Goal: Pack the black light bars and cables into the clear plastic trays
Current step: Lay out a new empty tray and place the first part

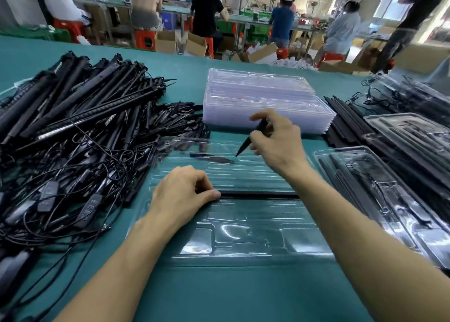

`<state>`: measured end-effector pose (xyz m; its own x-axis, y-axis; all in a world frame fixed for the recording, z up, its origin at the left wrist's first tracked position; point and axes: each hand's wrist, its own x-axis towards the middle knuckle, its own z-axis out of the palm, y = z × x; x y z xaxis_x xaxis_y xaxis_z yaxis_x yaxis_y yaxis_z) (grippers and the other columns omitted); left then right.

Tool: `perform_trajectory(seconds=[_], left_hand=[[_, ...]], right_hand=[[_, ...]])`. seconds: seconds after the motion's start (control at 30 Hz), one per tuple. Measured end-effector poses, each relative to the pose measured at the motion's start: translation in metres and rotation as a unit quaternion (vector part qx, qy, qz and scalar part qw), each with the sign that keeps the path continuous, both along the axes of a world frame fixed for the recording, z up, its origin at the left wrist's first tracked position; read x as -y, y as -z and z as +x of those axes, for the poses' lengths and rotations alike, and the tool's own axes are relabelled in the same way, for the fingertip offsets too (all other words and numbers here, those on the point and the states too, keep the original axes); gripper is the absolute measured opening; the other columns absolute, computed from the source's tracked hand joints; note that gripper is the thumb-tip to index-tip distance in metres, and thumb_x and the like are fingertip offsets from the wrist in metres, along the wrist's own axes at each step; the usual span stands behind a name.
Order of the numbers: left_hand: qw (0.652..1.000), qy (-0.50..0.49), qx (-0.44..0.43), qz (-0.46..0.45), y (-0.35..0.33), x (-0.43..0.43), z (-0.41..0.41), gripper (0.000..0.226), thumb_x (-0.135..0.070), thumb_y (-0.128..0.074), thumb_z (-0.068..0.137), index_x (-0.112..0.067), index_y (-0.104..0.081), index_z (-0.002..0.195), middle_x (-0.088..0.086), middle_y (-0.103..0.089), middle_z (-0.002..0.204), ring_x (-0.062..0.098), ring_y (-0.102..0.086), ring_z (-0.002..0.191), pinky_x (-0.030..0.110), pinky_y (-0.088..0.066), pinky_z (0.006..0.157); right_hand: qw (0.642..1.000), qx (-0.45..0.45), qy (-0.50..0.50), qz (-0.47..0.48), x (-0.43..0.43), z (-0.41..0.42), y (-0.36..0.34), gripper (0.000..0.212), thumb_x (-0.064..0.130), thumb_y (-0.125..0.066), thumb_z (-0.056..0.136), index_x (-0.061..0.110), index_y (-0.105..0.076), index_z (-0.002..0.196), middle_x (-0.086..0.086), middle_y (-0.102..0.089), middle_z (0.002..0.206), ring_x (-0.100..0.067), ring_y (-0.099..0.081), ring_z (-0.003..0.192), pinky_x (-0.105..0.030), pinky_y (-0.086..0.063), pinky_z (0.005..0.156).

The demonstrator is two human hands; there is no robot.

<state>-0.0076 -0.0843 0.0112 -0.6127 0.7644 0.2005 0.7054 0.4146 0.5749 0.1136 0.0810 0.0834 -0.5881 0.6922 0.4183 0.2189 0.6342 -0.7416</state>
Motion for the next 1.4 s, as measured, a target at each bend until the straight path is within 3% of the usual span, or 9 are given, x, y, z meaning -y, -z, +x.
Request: perform_trajectory(seconds=[0.1, 0.23, 0.4, 0.5, 0.73, 0.83, 1.0, 1.1, 1.4], left_hand=[[1.0, 0.006, 0.007, 0.005, 0.0, 0.001, 0.0, 0.024, -0.051, -0.081, 0.074, -0.032, -0.068, 0.068, -0.014, -0.059, 0.078, 0.009, -0.056, 0.084, 0.035, -0.049, 0.074], [1.0, -0.002, -0.003, 0.002, 0.0, 0.0, 0.001, 0.023, -0.053, -0.079, 0.074, -0.033, -0.068, 0.07, -0.015, -0.058, 0.077, 0.009, -0.055, 0.085, 0.032, -0.045, 0.071], [1.0, -0.006, -0.004, 0.001, 0.0, 0.001, 0.002, 0.023, -0.053, -0.078, 0.075, -0.034, -0.067, 0.068, -0.016, -0.058, 0.077, 0.008, -0.054, 0.083, 0.032, -0.046, 0.072], [1.0, -0.008, 0.002, 0.003, 0.0, 0.001, 0.003, 0.023, -0.052, -0.079, 0.075, -0.035, -0.066, 0.066, -0.015, -0.058, 0.077, 0.009, -0.055, 0.082, 0.033, -0.047, 0.072], [1.0, -0.008, -0.007, 0.01, -0.001, 0.002, 0.005, 0.022, -0.052, -0.078, 0.076, -0.035, -0.066, 0.069, -0.014, -0.057, 0.077, 0.008, -0.053, 0.084, 0.032, -0.044, 0.07], [1.0, -0.007, -0.013, 0.017, 0.0, 0.003, 0.005, 0.021, -0.053, -0.078, 0.076, -0.035, -0.067, 0.07, -0.015, -0.057, 0.077, 0.007, -0.053, 0.083, 0.031, -0.044, 0.069], [0.999, -0.007, -0.021, 0.025, 0.002, 0.004, 0.006, 0.021, -0.054, -0.078, 0.075, -0.037, -0.067, 0.07, -0.016, -0.056, 0.078, 0.005, -0.053, 0.084, 0.031, -0.045, 0.069], [0.999, -0.006, -0.029, 0.033, 0.002, 0.005, 0.007, 0.021, -0.055, -0.077, 0.075, -0.037, -0.067, 0.072, -0.017, -0.054, 0.082, 0.004, -0.051, 0.085, 0.03, -0.041, 0.066], [0.999, 0.006, -0.031, 0.022, 0.002, 0.005, 0.008, 0.02, -0.051, -0.076, 0.079, -0.034, -0.067, 0.072, -0.017, -0.057, 0.079, 0.006, -0.051, 0.088, 0.032, -0.046, 0.072]], right_hand=[[0.986, -0.051, -0.037, -0.152, 0.008, 0.059, 0.006, 0.019, -0.002, -0.071, 0.08, 0.014, -0.068, 0.091, -0.006, -0.071, 0.071, -0.026, -0.07, 0.071, -0.035, -0.058, 0.065], [0.979, -0.053, -0.017, -0.196, 0.014, 0.117, 0.027, 0.017, 0.001, -0.08, 0.075, 0.015, -0.071, 0.08, -0.005, -0.073, 0.076, -0.012, -0.068, 0.071, -0.018, -0.053, 0.064], [0.988, 0.127, -0.039, -0.074, 0.02, 0.133, 0.057, 0.02, 0.012, -0.082, 0.076, 0.029, -0.073, 0.074, 0.015, -0.071, 0.074, -0.001, -0.061, 0.065, -0.011, -0.043, 0.063], [0.986, 0.154, -0.056, -0.039, 0.018, 0.134, 0.061, 0.025, 0.014, -0.08, 0.079, 0.038, -0.073, 0.079, 0.01, -0.07, 0.082, -0.009, -0.061, 0.084, -0.021, -0.045, 0.076], [0.986, 0.147, -0.068, 0.03, 0.021, 0.137, 0.066, 0.029, 0.011, -0.08, 0.079, 0.039, -0.074, 0.082, 0.019, -0.067, 0.092, -0.002, -0.055, 0.099, -0.008, -0.037, 0.084], [0.981, 0.168, -0.053, 0.082, 0.022, 0.137, 0.069, 0.02, 0.018, -0.08, 0.079, 0.037, -0.077, 0.086, 0.018, -0.059, 0.098, -0.005, -0.051, 0.102, -0.014, -0.035, 0.091], [0.978, 0.159, -0.05, 0.123, 0.028, 0.138, 0.072, 0.018, 0.019, -0.078, 0.082, 0.035, -0.078, 0.091, 0.022, -0.062, 0.093, -0.007, -0.057, 0.097, -0.03, -0.048, 0.086], [0.974, 0.164, -0.045, 0.147, 0.03, 0.14, 0.072, 0.026, 0.022, -0.078, 0.081, 0.035, -0.074, 0.103, 0.022, -0.064, 0.098, -0.009, -0.057, 0.099, -0.038, -0.049, 0.086], [0.977, 0.174, -0.049, 0.116, 0.029, 0.137, 0.071, 0.019, 0.026, -0.076, 0.083, 0.041, -0.076, 0.095, 0.025, -0.063, 0.096, -0.007, -0.057, 0.1, -0.039, -0.047, 0.09]])
